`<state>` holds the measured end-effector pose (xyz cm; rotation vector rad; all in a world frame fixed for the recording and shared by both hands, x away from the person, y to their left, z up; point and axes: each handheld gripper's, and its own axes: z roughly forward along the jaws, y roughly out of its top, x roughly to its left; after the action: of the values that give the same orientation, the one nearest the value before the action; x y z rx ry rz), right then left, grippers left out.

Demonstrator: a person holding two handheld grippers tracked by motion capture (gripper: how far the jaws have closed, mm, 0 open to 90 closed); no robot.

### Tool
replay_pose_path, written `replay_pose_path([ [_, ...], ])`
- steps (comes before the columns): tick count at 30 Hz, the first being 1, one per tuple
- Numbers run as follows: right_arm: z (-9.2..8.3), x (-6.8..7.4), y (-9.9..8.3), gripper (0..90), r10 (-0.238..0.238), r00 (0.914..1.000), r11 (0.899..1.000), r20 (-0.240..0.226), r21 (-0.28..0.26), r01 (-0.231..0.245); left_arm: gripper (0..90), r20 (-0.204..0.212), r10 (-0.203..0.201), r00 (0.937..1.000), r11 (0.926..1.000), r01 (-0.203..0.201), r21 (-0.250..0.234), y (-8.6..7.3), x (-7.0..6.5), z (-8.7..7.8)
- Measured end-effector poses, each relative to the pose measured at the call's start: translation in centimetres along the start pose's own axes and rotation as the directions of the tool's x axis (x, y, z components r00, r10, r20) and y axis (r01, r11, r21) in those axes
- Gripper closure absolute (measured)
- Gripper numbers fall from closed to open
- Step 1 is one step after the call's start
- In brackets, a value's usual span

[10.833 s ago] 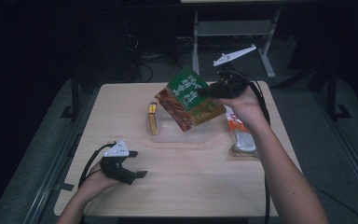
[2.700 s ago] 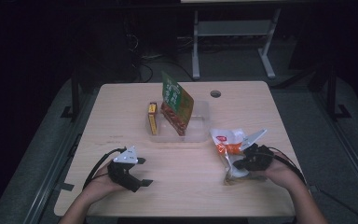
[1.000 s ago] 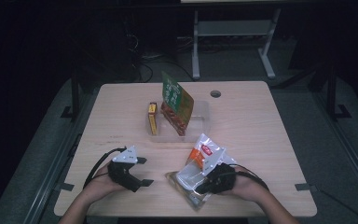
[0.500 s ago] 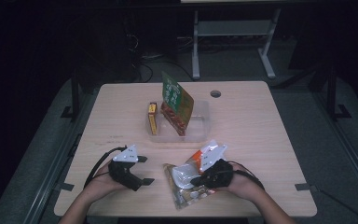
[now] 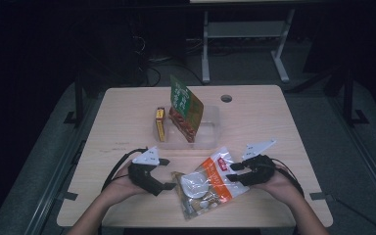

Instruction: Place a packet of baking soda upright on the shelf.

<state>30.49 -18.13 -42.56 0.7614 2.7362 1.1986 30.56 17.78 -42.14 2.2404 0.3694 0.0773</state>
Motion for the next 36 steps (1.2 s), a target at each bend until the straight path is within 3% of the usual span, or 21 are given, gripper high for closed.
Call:
replay_pose_path([
  [5,-1.0,-1.1,-0.6,44.1,0.051,0.998,0.998,0.036,-0.036,-0.05,14.2,0.016,0.023,0.9996,0.9996,-0.023,0.017,1.9,0.1,2.6],
  [8,-1.2,-1.2,-0.7,42.8,0.06,0.9974,0.997,0.04,-0.039,-0.059,15.3,0.01,0.005,0.9999,0.9987,-0.005,0.051,2.2,0.5,4.1],
  [9,-1.3,-1.4,-0.9,42.0,0.061,0.9971,0.997,0.044,-0.046,-0.059,19.6,0.012,-0.011,0.9999,0.9979,0.01,0.063,2.2,0.7,4.6],
  [12,-1.4,-1.5,-0.9,41.2,0.059,0.9971,0.997,0.046,-0.048,-0.057,24.1,0.046,-0.056,0.9974,0.995,0.052,0.085,2.0,1.1,5.8],
  [13,-1.4,-1.6,-0.9,40.6,0.065,0.9969,0.997,0.044,-0.05,-0.063,28.2,0.074,-0.073,0.9946,0.9922,0.065,0.106,1.6,1.1,6.4],
  [14,-1.4,-1.6,-0.9,40.6,0.065,0.9969,0.997,0.044,-0.05,-0.063,29.8,0.074,-0.073,0.9946,0.9922,0.065,0.106,1.6,1.1,6.4],
  [15,-1.5,-1.6,-1.0,40.1,0.066,0.9967,0.997,0.047,-0.046,-0.064,32.9,0.122,-0.108,0.9867,0.9904,0.096,0.099,1.3,1.1,6.8],
  [16,-1.5,-1.6,-1.0,39.9,0.069,0.9965,0.997,0.048,-0.047,-0.066,37.2,0.122,-0.108,0.9867,0.9904,0.096,0.099,1.3,1.1,6.8],
  [18,-1.5,-1.6,-1.0,39.6,0.07,0.9964,0.997,0.048,-0.048,-0.068,41.4,0.169,-0.132,0.9768,0.9881,0.116,0.101,1.2,1.2,7.0],
  [24,-1.2,-1.7,-1.0,36.4,0.108,0.994,0.993,0.019,-0.053,-0.107,55.6,0.177,-0.159,0.9713,0.9846,0.143,0.101,1.0,1.5,6.9],
  [25,-1.0,-1.8,-1.1,36.1,0.117,0.9931,0.992,0.007,-0.052,-0.117,67.7,0.177,-0.147,0.9732,0.9858,0.13,0.106,1.0,1.7,6.8],
  [27,-0.9,-1.9,-1.1,35.9,0.129,0.9916,0.99,-0.012,-0.05,-0.129,75.1,0.176,-0.143,0.9739,0.9866,0.126,0.104,1.0,1.7,6.7],
  [29,-0.9,-1.9,-1.2,35.8,0.131,0.9912,0.99,-0.019,-0.047,-0.132,77.4,0.17,-0.122,0.9778,0.9896,0.106,0.097,1.1,1.5,6.6],
  [32,-0.6,-2.1,-1.3,35.6,0.14,0.9887,0.989,-0.053,-0.049,-0.143,86.2,0.151,-0.056,0.9869,0.9964,0.046,0.071,1.2,0.9,6.2],
  [36,-0.2,-2.2,-1.3,35.5,0.133,0.9887,0.99,-0.069,-0.034,-0.135,88.4,0.137,-0.001,0.9906,0.9991,-0.005,0.042,1.5,0.5,5.7],
])
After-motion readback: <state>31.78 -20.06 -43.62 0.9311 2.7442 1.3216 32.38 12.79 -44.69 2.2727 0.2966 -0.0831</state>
